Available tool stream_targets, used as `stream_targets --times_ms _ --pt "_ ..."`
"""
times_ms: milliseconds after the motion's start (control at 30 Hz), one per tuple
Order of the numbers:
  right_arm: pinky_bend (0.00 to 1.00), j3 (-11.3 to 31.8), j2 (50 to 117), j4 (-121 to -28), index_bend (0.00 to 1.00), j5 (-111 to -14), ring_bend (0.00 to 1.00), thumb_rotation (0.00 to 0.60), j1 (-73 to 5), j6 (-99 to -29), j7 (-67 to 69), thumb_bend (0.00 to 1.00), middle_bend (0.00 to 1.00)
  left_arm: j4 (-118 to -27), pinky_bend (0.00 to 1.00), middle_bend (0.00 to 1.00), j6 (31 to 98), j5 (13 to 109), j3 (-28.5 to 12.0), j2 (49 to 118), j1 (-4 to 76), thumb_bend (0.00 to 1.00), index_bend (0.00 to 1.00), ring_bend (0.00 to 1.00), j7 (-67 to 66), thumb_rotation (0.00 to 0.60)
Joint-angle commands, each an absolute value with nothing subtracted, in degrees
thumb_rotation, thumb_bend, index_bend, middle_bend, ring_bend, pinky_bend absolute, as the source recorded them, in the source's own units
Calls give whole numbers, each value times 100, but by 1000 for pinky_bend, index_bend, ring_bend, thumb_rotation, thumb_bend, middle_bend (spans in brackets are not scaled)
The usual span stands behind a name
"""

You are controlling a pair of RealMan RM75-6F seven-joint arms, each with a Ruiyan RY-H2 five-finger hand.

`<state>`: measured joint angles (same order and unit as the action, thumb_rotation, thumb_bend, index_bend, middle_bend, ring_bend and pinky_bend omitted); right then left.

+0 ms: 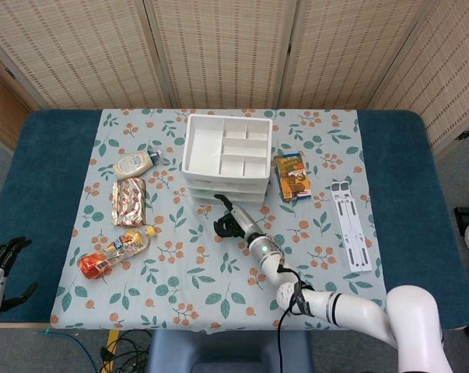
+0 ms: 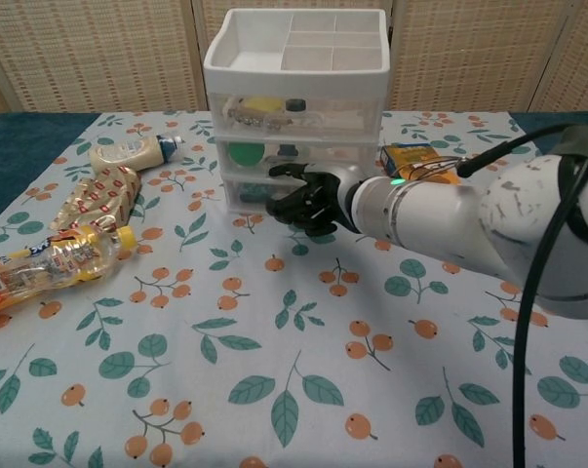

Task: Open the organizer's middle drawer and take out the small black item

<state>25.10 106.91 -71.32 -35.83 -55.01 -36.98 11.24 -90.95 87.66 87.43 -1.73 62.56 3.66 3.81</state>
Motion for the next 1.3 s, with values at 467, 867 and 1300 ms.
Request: stream_targets --times_ms 467,867,1300 --pt "1000 2504 10697 -7141 166 -3600 910 600 -5517 -3715 1024 597 829 -9098 122 180 8757 8748 -173 6270 359 216 184 192 371 600" --pt "1000 2267 10388 -7888 175 -3826 910 600 -5156 -3917 1002 597 829 -9132 121 180 8768 8824 -150 6290 363 216 184 192 336 600" --pt "1000 2020 10166 -8397 175 -4069 910 600 -4852 -4041 1022 597 828 -9151 121 180 8735 8879 -139 6340 399 216 184 192 326 600"
